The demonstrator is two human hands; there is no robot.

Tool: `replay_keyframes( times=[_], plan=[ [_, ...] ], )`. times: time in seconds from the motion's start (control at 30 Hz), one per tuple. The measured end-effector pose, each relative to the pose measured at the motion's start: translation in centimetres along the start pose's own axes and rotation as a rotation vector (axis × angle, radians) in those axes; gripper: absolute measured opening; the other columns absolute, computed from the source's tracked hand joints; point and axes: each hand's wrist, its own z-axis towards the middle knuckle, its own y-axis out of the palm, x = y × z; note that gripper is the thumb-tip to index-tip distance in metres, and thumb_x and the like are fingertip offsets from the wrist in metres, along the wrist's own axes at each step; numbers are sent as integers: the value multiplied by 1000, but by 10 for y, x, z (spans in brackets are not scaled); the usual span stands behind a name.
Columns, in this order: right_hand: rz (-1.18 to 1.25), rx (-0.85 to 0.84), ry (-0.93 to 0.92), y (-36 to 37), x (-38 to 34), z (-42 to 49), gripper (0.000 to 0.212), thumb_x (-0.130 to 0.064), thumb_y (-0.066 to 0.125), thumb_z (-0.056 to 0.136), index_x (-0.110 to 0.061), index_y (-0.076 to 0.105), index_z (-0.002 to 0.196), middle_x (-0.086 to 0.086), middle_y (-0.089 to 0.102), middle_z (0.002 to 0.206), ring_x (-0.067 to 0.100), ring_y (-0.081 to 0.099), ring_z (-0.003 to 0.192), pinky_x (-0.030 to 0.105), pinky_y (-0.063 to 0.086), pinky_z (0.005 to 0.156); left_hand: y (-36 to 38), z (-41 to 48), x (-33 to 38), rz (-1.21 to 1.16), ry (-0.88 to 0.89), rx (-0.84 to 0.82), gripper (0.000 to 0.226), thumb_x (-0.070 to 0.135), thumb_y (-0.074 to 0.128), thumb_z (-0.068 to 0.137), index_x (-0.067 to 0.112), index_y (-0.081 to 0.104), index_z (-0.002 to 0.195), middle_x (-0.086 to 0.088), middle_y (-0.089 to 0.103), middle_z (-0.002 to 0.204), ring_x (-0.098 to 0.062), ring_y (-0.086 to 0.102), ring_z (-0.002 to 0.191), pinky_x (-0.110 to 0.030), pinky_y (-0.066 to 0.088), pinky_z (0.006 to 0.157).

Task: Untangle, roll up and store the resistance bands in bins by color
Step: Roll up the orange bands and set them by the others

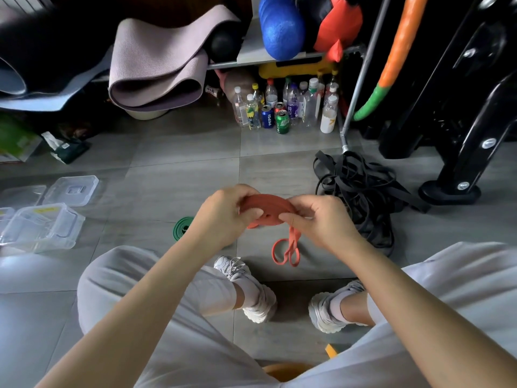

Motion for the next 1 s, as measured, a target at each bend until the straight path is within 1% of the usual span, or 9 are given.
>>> replay_keyframes(
  times=[0.1,0.2,0.37,0.57,0.73,0.83,0.87,0.93,1.0],
  plan=[
    [-179,-68,-25,1,-1,1,16,-20,72,79,-23,75,95,-6,74,84,11,68,82,37,53,81,3,-1,10,462,162,-58,41,33,66,83,29,57,122,9,60,119,-16,55,109,-28,42,86],
    [-173,-72,-22,3,-5,1,16,-22,72,78,-28,74,93,-11,73,84,9,67,84,37,53,83,7,2,19,555,199,-68,24,35,56,87,33,61,111,10,63,107,-16,58,98,-27,41,74],
    [-50,-76,62,-10,-4,2,24,-18,79,73,-23,75,96,-30,62,69,-11,62,75,12,48,79,1,7,5,141,68,-3,17,15,69,79,26,70,92,9,71,87,-13,64,85,-29,49,79],
    [97,-58,120,-15,4,0,21,-15,77,75,-31,72,88,-6,73,71,19,71,72,43,57,76,-2,3,-3,-461,-32,65,29,-7,68,77,22,66,83,18,70,68,3,65,67,-10,49,66],
    [99,-9,60,-14,-2,6,30,-18,80,71,-35,68,92,-12,69,86,1,62,78,27,50,81,2,-2,-3,-677,-57,90,24,-8,61,81,13,66,92,6,73,75,-9,67,72,-19,54,66],
    [228,8,52,-15,-6,6,31,-10,78,73,-35,69,88,-10,72,87,10,70,83,28,54,82,4,-5,0,-787,-132,22,21,-8,57,85,11,63,92,4,72,75,-6,68,70,-19,54,60],
    [243,-3,50,-15,-6,5,32,-7,77,73,-35,69,87,-10,72,86,11,70,83,28,54,82,4,-5,0,-713,-130,10,19,-7,58,85,11,61,90,6,70,75,-2,67,69,-19,53,60],
    [171,-45,58,-16,-4,5,30,-7,77,74,-32,71,89,-13,72,83,3,69,79,25,54,81,0,-2,-1,-270,-41,4,18,4,66,84,18,59,93,13,65,84,8,61,73,-20,51,70],
    [34,-80,59,-14,-3,6,26,-11,78,74,-27,74,94,-14,72,81,-5,66,75,20,52,79,-2,0,5,123,87,-17,31,19,70,81,26,60,110,16,62,100,4,59,89,-21,45,83]
  ],
)
